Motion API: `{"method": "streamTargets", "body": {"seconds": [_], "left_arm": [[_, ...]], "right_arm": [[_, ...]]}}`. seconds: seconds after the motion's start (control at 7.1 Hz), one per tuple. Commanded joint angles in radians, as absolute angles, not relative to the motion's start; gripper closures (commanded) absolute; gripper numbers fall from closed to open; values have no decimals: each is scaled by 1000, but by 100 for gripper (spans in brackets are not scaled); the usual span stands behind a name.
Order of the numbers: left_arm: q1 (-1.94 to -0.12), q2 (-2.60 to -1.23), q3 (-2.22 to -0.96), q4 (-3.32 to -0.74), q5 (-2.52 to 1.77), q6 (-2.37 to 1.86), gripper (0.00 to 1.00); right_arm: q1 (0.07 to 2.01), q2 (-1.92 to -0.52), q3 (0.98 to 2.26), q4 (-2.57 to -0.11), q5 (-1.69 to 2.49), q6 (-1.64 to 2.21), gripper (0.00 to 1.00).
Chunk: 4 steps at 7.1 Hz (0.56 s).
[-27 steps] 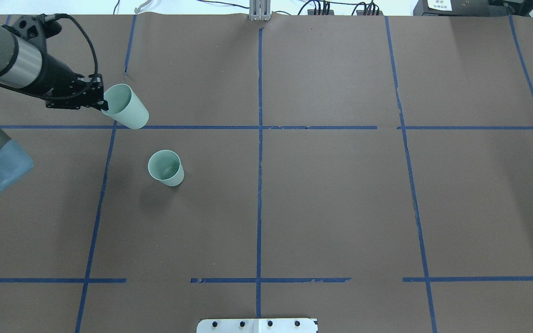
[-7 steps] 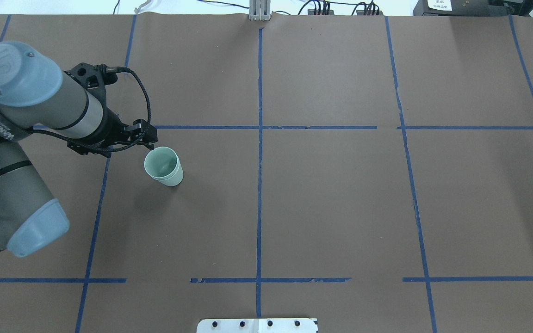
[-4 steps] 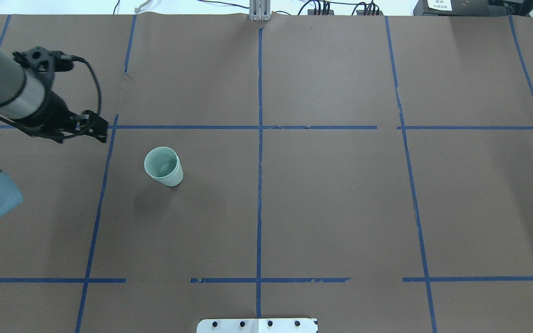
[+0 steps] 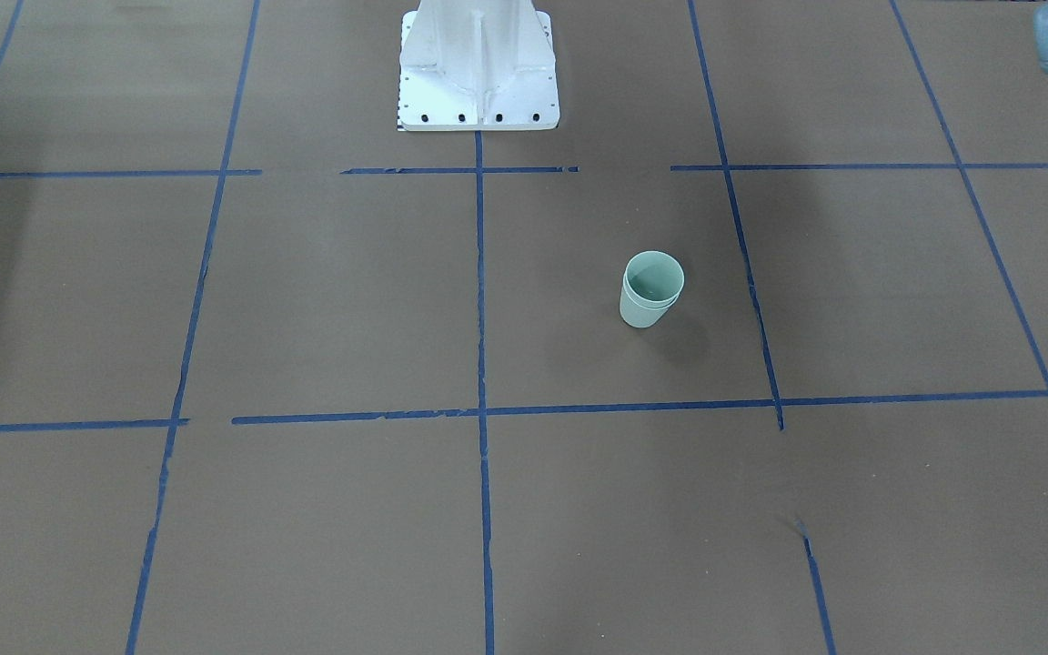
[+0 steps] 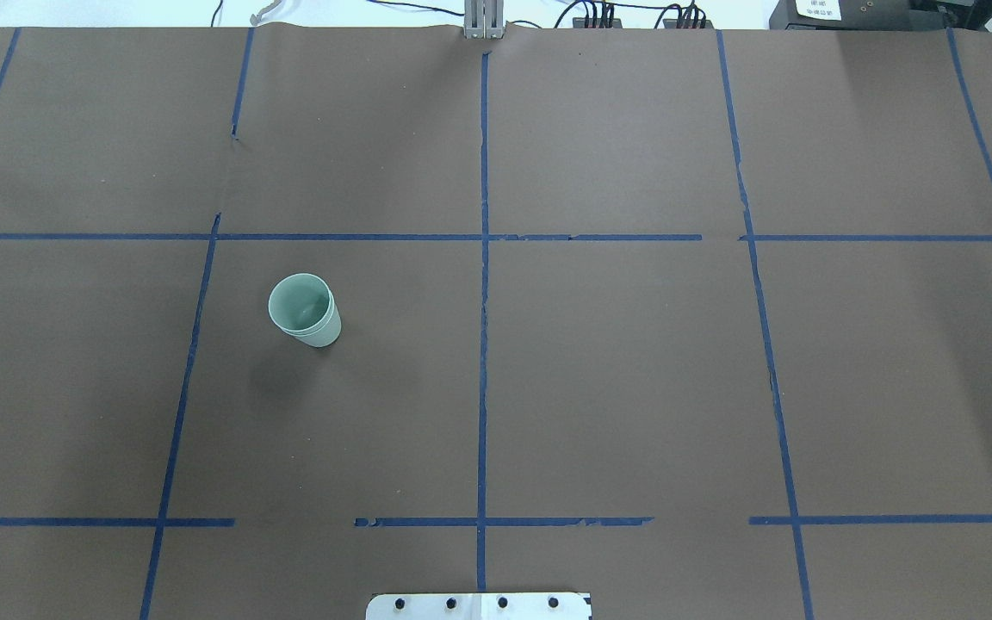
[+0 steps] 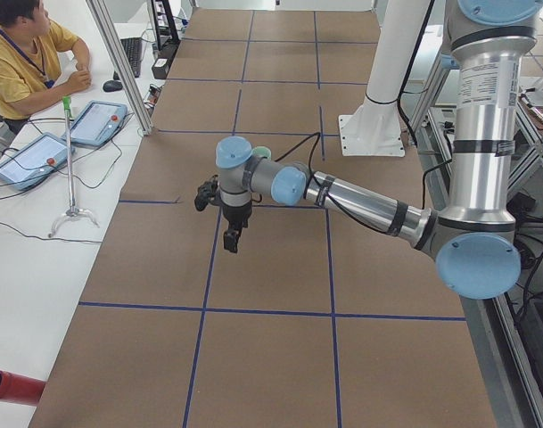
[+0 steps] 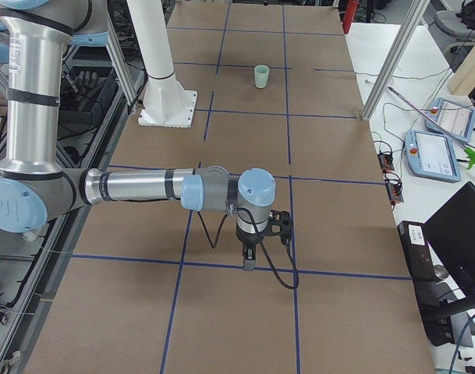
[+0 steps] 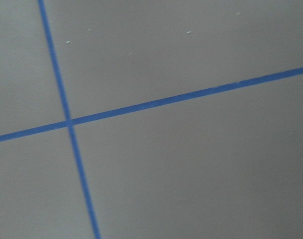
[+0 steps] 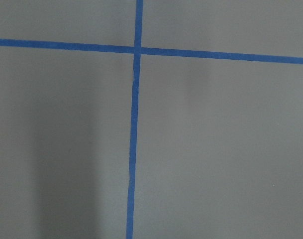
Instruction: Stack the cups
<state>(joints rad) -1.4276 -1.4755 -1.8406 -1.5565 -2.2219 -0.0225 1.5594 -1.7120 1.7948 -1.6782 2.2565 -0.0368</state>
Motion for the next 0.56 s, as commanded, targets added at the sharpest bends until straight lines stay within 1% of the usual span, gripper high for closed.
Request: {"method": "streamTargets", "body": {"seconds": [0.0, 0.42], "left_arm": [[-1561, -1419, -1769, -1551, -2244, 185, 0], [-1568, -1413, -1759, -1537, -2299, 183, 0]], "right_arm": [[1559, -1712, 1795, -1678, 2256, -37, 0], [1559, -1712, 1795, -1678, 2256, -37, 0]]}}
